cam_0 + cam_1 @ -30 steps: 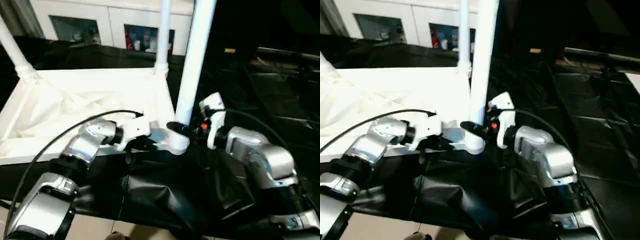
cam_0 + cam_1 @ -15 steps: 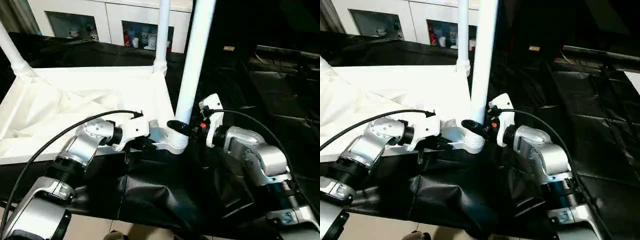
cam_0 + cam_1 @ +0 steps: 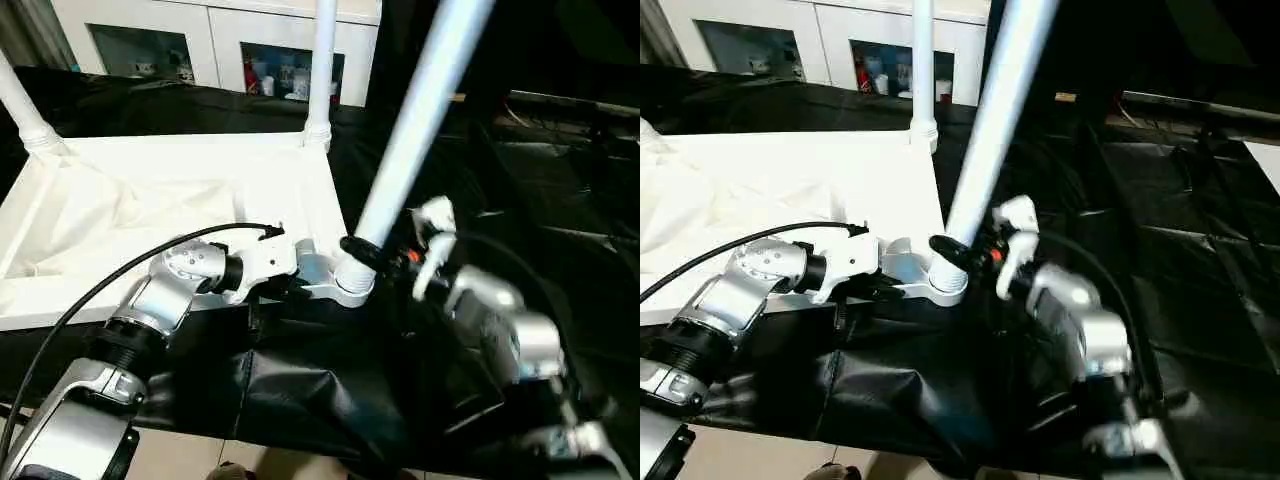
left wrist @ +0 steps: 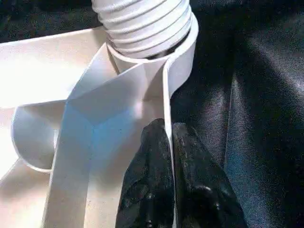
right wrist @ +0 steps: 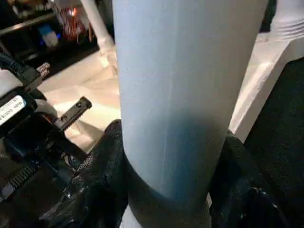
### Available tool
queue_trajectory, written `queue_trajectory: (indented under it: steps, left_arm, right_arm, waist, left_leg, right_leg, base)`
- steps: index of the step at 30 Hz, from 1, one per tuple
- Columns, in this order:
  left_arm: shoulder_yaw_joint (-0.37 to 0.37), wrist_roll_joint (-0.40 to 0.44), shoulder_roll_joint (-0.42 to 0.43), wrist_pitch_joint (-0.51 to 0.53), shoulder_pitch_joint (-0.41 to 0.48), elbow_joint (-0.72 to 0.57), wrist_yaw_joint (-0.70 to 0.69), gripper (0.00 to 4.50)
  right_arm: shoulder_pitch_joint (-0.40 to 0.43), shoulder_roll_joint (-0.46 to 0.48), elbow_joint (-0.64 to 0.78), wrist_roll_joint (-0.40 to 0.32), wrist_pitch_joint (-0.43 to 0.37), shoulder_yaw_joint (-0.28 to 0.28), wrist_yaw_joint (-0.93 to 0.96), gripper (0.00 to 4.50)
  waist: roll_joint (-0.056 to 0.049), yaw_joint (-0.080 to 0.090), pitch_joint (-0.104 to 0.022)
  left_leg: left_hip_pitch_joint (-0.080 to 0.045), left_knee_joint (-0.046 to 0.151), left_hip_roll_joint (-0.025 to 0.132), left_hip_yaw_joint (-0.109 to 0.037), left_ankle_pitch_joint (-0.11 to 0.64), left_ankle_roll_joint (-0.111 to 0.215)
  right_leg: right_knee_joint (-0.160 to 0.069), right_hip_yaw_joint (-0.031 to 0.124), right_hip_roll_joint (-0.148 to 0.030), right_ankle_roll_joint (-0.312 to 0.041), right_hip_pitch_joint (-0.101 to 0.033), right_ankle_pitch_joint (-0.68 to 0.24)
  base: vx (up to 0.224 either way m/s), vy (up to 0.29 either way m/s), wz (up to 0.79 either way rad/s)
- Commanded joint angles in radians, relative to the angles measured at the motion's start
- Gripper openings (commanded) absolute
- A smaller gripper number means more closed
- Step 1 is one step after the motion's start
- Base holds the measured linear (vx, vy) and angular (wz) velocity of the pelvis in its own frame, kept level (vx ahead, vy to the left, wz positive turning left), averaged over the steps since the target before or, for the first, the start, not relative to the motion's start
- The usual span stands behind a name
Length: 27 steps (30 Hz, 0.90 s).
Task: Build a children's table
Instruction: Insert table leg to table base
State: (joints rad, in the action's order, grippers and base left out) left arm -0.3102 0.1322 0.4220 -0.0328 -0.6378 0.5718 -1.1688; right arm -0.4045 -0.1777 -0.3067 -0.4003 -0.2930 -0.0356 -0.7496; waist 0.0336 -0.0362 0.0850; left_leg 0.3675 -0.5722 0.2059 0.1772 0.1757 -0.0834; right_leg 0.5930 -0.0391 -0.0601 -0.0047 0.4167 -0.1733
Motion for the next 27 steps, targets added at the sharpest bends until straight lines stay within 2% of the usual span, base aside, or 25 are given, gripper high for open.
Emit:
queue_trajectory:
  steps: [1,5,8,13,15,17,18,19,22,23,24,26,27]
  left_arm:
    - [-0.006,0.012,-0.007,-0.004,0.022,0.013,0.044,0.0]
    - [-0.005,0.015,-0.006,-0.01,0.022,0.016,0.057,0.0]
    - [-0.006,0.018,-0.006,-0.015,0.018,0.023,0.062,0.0]
    - [-0.014,0.029,-0.001,-0.022,0.013,0.029,0.065,0.0]
    - [-0.015,0.029,0.003,-0.025,0.013,0.028,0.061,0.0]
    - [-0.018,0.029,0.007,-0.03,0.013,0.025,0.053,0.0]
    - [-0.02,0.028,0.009,-0.035,0.013,0.024,0.047,0.0]
    - [-0.023,0.021,0.014,-0.047,0.013,0.021,0.027,0.0]
    - [-0.028,0.018,0.018,-0.049,0.016,0.014,0.011,0.0]
    - [-0.033,0.022,0.023,-0.051,0.019,0.008,0.005,0.0]
    - [-0.033,0.022,0.024,-0.052,0.02,0.006,0.005,0.0]
    - [-0.033,0.017,0.026,-0.053,0.025,-0.003,-0.002,0.0]
    - [-0.033,0.015,0.026,-0.054,0.027,-0.005,-0.005,0.0]
  right_arm:
    - [0.051,-0.003,-0.048,0.031,0.033,-0.015,0.001,1.86]
    - [0.093,0.006,-0.06,0.066,0.137,-0.027,0.001,1.86]
    - [0.128,-0.004,-0.071,0.122,0.212,-0.066,-0.007,1.86]
    - [0.148,-0.026,-0.077,0.171,0.249,-0.116,-0.036,1.86]
    - [0.144,-0.031,-0.067,0.166,0.225,-0.125,-0.049,1.86]
    - [0.131,-0.04,-0.068,0.167,0.211,-0.137,-0.065,1.86]
    - [0.122,-0.046,-0.071,0.168,0.201,-0.144,-0.077,1.86]
    - [0.096,-0.058,-0.083,0.169,0.169,-0.162,-0.108,1.86]
    - [0.072,-0.07,-0.092,0.165,0.126,-0.178,-0.141,1.86]
    - [0.046,-0.081,-0.111,0.167,0.092,-0.196,-0.174,1.86]
    - [0.043,-0.082,-0.115,0.168,0.089,-0.198,-0.181,1.86]
    - [0.016,-0.089,-0.147,0.18,0.082,-0.206,-0.209,1.86]
    - [0.006,-0.091,-0.159,0.185,0.082,-0.208,-0.216,1.86]
  waist:
    - [-0.006,0.006,-0.041]
    - [-0.008,0.007,-0.038]
    - [-0.01,0.006,-0.037]
    - [-0.006,0.007,-0.036]
    - [-0.006,0.007,-0.036]
    - [-0.002,0.008,-0.037]
    - [-0.003,0.008,-0.036]
    - [0.002,0.01,-0.036]
    - [0.003,0.012,-0.036]
    - [0.006,0.012,-0.036]
    - [0.006,0.012,-0.036]
    - [0.012,0.013,-0.038]
    - [0.011,0.013,-0.038]
  left_leg:
    - [-0.012,0.08,0.025,-0.003,0.304,0.001]
    - [-0.013,0.082,0.025,-0.003,0.328,0.0]
    - [-0.014,0.084,0.026,-0.005,0.347,0.0]
    - [-0.012,0.087,0.025,-0.005,0.338,0.008]
    - [-0.011,0.089,0.026,-0.006,0.338,0.01]
    - [-0.01,0.088,0.026,-0.006,0.334,0.013]
    - [-0.009,0.089,0.026,-0.007,0.333,0.015]
    - [-0.008,0.089,0.026,-0.007,0.331,0.019]
    - [-0.01,0.088,0.027,-0.007,0.324,0.022]
    - [-0.008,0.088,0.027,-0.006,0.319,0.022]
    - [-0.009,0.087,0.026,-0.006,0.316,0.022]
    - [-0.009,0.086,0.028,-0.004,0.296,0.027]
    - [-0.007,0.086,0.028,-0.004,0.287,0.028]
  right_leg:
    - [-0.084,0.044,-0.067,-0.17,-0.032,-0.357]
    - [-0.089,0.044,-0.066,-0.165,-0.03,-0.388]
    - [-0.093,0.044,-0.067,-0.154,-0.026,-0.421]
    - [-0.095,0.044,-0.066,-0.147,-0.03,-0.424]
    - [-0.095,0.044,-0.066,-0.147,-0.031,-0.428]
    - [-0.095,0.044,-0.067,-0.146,-0.032,-0.432]
    - [-0.095,0.044,-0.068,-0.146,-0.032,-0.435]
    - [-0.094,0.043,-0.067,-0.145,-0.032,-0.44]
    - [-0.095,0.044,-0.068,-0.147,-0.03,-0.441]
    - [-0.094,0.044,-0.068,-0.147,-0.031,-0.436]
    - [-0.094,0.044,-0.068,-0.149,-0.031,-0.433]
    - [-0.09,0.044,-0.069,-0.156,-0.032,-0.407]
    - [-0.088,0.043,-0.069,-0.162,-0.033,-0.397]
  base:
    - [0.0,0.0,0.0]
    - [0.0,0.0,0.0]
    - [0.0,0.0,0.0]
    - [0.0,0.0,0.0]
    - [0.0,0.0,0.0]
    - [0.0,0.0,0.0]
    - [0.0,0.0,0.0]
    - [0.0,0.0,0.0]
    - [0.0,0.0,0.0]
    - [0.0,0.0,0.0]
    - [0.0,0.0,0.0]
    - [0.0,0.0,0.0]
    - [0.0,0.0,0.0]
